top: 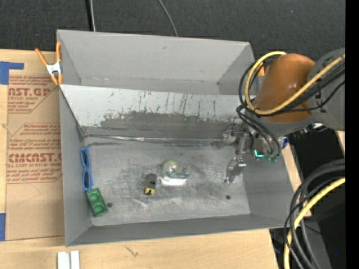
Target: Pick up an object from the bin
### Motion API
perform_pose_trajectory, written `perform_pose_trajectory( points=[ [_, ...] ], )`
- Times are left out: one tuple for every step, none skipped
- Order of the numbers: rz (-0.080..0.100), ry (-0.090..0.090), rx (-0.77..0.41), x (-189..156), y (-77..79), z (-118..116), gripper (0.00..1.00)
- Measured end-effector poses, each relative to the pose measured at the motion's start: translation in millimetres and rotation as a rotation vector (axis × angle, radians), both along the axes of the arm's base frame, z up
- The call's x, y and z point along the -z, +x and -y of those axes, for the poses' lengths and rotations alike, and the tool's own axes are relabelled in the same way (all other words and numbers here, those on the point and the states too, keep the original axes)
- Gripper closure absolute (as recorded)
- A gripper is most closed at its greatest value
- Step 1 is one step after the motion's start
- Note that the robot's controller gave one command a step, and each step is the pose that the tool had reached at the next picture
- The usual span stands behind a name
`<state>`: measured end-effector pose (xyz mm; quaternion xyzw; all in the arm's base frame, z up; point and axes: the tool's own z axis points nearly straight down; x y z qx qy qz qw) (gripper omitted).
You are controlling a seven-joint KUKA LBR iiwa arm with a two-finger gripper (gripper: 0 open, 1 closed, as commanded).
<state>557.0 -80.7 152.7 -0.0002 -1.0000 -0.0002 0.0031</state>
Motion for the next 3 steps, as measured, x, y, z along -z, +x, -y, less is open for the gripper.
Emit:
perform_pose_trajectory(
  points=[
    [0.005, 0.004, -0.203, 69.3, 29.4, -92.6, 0.0],
    [0.007, 0.001, -0.198, 66.8, 29.9, -89.5, 1.0],
    [0.017, 0.001, -0.185, -45.3, 20.4, -112.6, 1.0]
  ],
)
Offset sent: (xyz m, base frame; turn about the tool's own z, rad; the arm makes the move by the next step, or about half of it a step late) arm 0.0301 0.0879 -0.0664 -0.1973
